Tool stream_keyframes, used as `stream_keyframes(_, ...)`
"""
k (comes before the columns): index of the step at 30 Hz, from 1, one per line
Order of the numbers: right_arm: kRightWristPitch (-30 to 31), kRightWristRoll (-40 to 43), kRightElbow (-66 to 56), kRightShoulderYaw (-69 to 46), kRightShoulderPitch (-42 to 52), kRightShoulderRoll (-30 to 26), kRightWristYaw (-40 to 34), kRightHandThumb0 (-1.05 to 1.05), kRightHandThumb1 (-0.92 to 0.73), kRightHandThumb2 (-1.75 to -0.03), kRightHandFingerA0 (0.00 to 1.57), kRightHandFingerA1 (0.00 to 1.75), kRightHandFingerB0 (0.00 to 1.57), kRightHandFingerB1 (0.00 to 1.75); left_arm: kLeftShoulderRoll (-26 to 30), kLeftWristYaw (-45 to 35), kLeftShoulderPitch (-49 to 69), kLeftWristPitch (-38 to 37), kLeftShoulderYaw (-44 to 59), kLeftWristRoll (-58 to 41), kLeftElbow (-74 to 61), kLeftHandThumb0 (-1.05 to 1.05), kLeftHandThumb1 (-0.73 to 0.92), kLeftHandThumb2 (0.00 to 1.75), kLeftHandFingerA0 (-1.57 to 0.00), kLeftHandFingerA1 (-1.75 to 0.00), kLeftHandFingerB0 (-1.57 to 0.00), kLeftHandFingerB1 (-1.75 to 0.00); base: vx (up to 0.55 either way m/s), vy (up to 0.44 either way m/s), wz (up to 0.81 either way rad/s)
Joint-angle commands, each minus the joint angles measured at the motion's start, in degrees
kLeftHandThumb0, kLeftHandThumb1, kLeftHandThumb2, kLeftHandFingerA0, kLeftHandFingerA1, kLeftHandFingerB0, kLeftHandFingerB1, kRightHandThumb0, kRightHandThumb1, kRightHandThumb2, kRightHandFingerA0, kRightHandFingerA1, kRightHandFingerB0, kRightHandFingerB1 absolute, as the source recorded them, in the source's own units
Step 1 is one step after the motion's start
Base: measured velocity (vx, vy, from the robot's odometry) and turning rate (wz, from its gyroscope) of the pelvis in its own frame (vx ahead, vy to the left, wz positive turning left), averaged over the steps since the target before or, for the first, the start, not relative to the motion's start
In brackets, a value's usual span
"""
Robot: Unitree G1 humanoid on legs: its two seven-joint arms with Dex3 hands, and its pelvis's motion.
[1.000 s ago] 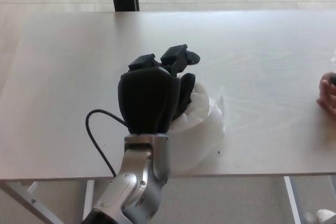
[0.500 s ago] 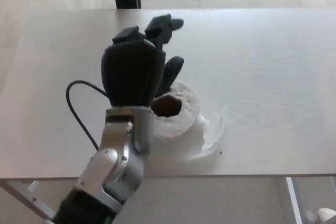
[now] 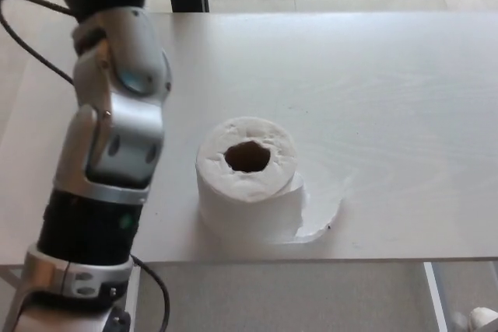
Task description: A toilet paper roll is kept in the middle of the desk infront of the robot. The robot places its left hand on the top of the toilet paper roll to hold it still and uses its right hand to tear off a piece of toilet paper from it and hands the paper to a person
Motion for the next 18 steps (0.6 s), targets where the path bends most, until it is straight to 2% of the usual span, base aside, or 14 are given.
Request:
stream_keyframes(1, -3.92, 12.92, 3.66, -28.69, 13.71, 8.91, 6.61, -0.66, -0.67, -0.6, 0.0, 0.35, 0.24, 0.37, 8.34, -18.55, 1.28, 27.57, 43.5, -40.31, -31.27, -0.43, 0.88, 0.64, -0.34, -0.6, -0.28, -0.46, 0.0, 0.0, 0.0)
stream_keyframes(3, -5.56, 14.26, 6.08, -30.89, 15.03, 9.62, 6.84, -0.69, -0.68, -0.6, 0.0, 0.32, 0.23, 0.39, 8.58, -19.79, 7.43, 26.92, 46.81, -40.79, -34.91, -0.43, 0.86, 0.65, -0.36, -0.62, -0.31, -0.48, 0.0, 0.0, 0.0)
stream_keyframes(4, -6.97, 12.47, 9.77, -34.21, 18.38, 10.59, 4.82, -0.75, -0.69, -0.61, 0.0, 0.41, 0.24, 0.38, 9.16, -24.77, 26.57, 19.02, 52.22, -40.31, -36.11, -0.54, 0.62, 1.0, -0.46, -0.68, -0.33, -0.57, 0.0, 0.0, 0.0)
stream_keyframes(5, -5.1, 12.62, 10.52, -36.79, 19.55, 11.43, 4.2, -0.77, -0.52, -0.9, 0.01, 0.45, 0.2, 0.52, 7.76, -27.0, 36.57, 16.93, 57.19, -41.72, -34.16, -0.55, 0.59, 1.0, -0.47, -0.73, -0.36, -0.63, 0.0, 0.0, 0.0)
stream_keyframes(7, -5.8, 12.72, 12.32, -37.6, 19.54, 11.38, 3.14, -0.77, -0.52, -0.9, 0.01, 0.45, 0.2, 0.52, 6.64, -27.96, 42.11, 15.02, 59.47, -43.91, -33.22, -0.55, 0.59, 1.0, -0.47, -0.73, -0.36, -0.63, 0.0, 0.0, 0.0)
stream_keyframes(8, -5.89, 13.62, 16.64, -40.05, 20.73, 12.04, 2.22, -0.64, -0.66, -0.59, 0.0, 0.48, 0.28, 0.37, 4.15, -29.14, 52.37, 11.96, 65.27, -45.68, -27.57, -0.54, 0.78, 0.63, -0.43, -0.83, -0.37, -0.66, 0.0, 0.0, 0.0)
stream_keyframes(9, -8.53, 14.38, 19.73, -41.49, 21.3, 12.85, 0.8, -0.68, -0.51, -0.84, 0.02, 0.52, 0.24, 0.49, 4.07, -29.67, 57.22, 7.53, 67.91, -46.55, -20.17, -0.52, 0.78, 0.62, -0.41, -0.87, -0.34, -0.69, 0.0, 0.0, 0.0)
stream_keyframes(10, -7.77, 14.23, 21.22, -42.55, 21.98, 13.37, -0.45, -0.67, -0.51, -0.84, 0.02, 0.54, 0.25, 0.51, 4.31, -28.13, 58.95, 5.95, 70.72, -46.9, -14.16, -0.49, 0.79, 0.65, -0.43, -0.93, -0.42, -0.87, 0.0, 0.0, 0.0)
stream_keyframes(12, -8.58, 14.84, 26.8, -44.12, 21.76, 13.78, -3.6, -0.62, -0.51, -0.83, 0.04, 0.59, 0.26, 0.51, 6.77, -26.77, 60.47, 2.19, 74.47, -48.4, -2.33, -0.46, 0.82, 0.68, -0.36, -1.09, -0.34, -0.94, 0.0, 0.0, 0.0)
stream_keyframes(13, -11.05, 16.72, 31.73, -45.36, 20.03, 13.91, -5.59, -0.52, -0.62, -0.55, 0.52, 1.59, 0.35, 0.43, 9.83, -24.89, 60.54, -0.26, 76.78, -48.39, 6.9, -0.47, 0.77, 0.71, -0.42, -1.32, -0.35, -0.99, 0.0, 0.0, 0.0)
stream_keyframes(14, -12.26, 17.61, 33.89, -45.76, 19.29, 13.99, -6.38, -0.52, -0.62, -0.55, 0.52, 1.59, 0.35, 0.43, 11.09, -24.11, 60.33, -1.06, 77.51, -48.33, 10.14, -0.47, 0.77, 0.71, -0.42, -1.32, -0.35, -0.99, 0.0, 0.0, 0.0)
stream_keyframes(15, -7.55, 20.09, 34.48, -47.28, 17.16, 13.96, -5.98, -0.48, -0.66, -0.6, 0.52, 1.21, 0.3, 0.43, 13.43, -23.26, 59.73, -2.31, 78.53, -48.77, 15.89, -0.42, 0.74, 0.79, -0.3, -1.25, -0.34, -1.25, 0.0, 0.0, 0.0)
stream_keyframes(16, -5.66, 21.25, 34.83, -47.9, 16.26, 14.0, -5.83, -0.48, -0.66, -0.6, 0.52, 1.21, 0.3, 0.43, 14.56, -22.95, 59.42, -2.86, 78.98, -49.01, 18.42, -0.42, 0.74, 0.79, -0.3, -1.25, -0.34, -1.25, 0.0, 0.0, 0.0)
stream_keyframes(18, -4.81, 21.65, 38.96, -47.49, 13.31, 12.77, -7.71, -0.45, -0.65, -0.59, 0.43, 1.06, 0.28, 0.4, 14.92, -21.82, 59.04, -3.96, 78.0, -47.83, 19.94, -0.41, 0.65, 0.89, -0.31, -1.38, -0.55, -1.52, 0.0, 0.0, 0.0)
